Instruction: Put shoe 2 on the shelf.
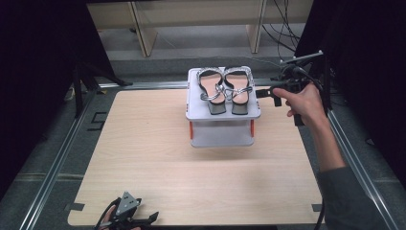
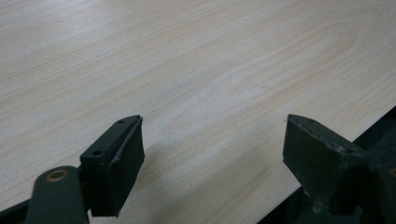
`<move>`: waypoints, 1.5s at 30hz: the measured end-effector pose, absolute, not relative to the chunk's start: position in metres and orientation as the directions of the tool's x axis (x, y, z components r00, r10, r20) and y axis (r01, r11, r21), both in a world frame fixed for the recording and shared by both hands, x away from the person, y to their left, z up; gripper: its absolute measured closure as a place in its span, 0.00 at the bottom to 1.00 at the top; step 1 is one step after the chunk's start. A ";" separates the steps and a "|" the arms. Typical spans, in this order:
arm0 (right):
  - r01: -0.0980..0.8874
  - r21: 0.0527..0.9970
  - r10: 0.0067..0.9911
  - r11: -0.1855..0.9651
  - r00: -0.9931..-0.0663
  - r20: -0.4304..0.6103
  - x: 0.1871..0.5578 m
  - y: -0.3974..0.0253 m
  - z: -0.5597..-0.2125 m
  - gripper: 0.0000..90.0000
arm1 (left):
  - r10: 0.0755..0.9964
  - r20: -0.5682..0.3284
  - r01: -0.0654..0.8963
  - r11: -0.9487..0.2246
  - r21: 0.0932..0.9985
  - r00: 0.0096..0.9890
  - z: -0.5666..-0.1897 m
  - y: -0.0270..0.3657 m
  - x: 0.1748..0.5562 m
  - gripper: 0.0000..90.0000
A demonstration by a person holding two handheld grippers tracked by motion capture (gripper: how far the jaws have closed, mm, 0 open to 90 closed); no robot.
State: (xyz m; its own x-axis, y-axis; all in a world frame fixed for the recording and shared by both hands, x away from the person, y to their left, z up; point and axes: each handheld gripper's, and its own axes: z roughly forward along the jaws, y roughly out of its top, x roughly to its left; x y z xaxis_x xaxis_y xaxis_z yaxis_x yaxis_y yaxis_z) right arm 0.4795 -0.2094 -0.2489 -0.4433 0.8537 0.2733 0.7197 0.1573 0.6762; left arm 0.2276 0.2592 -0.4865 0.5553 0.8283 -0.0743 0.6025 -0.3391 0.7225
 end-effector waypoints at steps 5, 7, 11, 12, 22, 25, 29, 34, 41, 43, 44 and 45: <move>0.711 0.673 0.837 0.205 -0.483 0.256 0.452 -0.216 -0.264 0.31 | 0.825 -0.067 0.605 -0.354 0.713 0.561 -0.486 0.260 0.228 0.22; 0.706 0.676 0.825 0.212 -0.500 0.263 0.441 -0.215 -0.271 0.31 | 0.826 -0.067 0.608 -0.355 0.710 0.560 -0.486 0.261 0.228 0.22; 0.686 0.683 0.801 0.250 -0.543 0.252 0.423 -0.214 -0.284 0.31 | 0.820 -0.035 0.589 -0.380 0.714 0.572 -0.486 0.262 0.230 0.22; 0.672 0.695 0.793 0.256 -0.557 0.247 0.422 -0.214 -0.286 0.31 | 0.818 -0.034 0.587 -0.382 0.714 0.574 -0.486 0.262 0.230 0.22; 0.660 0.703 0.778 0.264 -0.577 0.249 0.400 -0.214 -0.318 0.30 | 0.831 -0.070 0.611 -0.346 0.712 0.552 -0.486 0.262 0.228 0.22; 0.627 0.718 0.770 0.303 -0.604 0.202 0.394 -0.213 -0.327 0.29 | 0.832 -0.071 0.612 -0.344 0.712 0.550 -0.486 0.261 0.228 0.22; 0.625 0.711 0.752 0.324 -0.626 0.207 0.384 -0.208 -0.340 0.29 | 0.827 -0.046 0.594 -0.361 0.719 0.560 -0.486 0.263 0.230 0.20; 0.626 0.701 0.727 0.342 -0.649 0.225 0.372 -0.201 -0.355 0.28 | 0.835 -0.077 0.615 -0.336 0.714 0.545 -0.486 0.261 0.228 0.19; 0.629 0.681 0.709 0.375 -0.668 0.227 0.360 -0.192 -0.375 0.27 | 0.835 -0.074 0.613 -0.338 0.714 0.546 -0.486 0.262 0.228 0.19; 0.624 0.679 0.701 0.387 -0.677 0.222 0.357 -0.191 -0.380 0.27 | 0.836 -0.074 0.613 -0.336 0.715 0.544 -0.486 0.262 0.228 0.18; 0.602 0.689 0.698 0.404 -0.689 0.193 0.355 -0.190 -0.382 0.27 | 0.836 -0.061 0.609 -0.345 0.714 0.546 -0.486 0.262 0.229 0.18; 0.609 0.682 0.704 0.406 -0.684 0.192 0.352 -0.188 -0.384 0.27 | 0.833 -0.054 0.601 -0.351 0.718 0.550 -0.486 0.263 0.229 0.18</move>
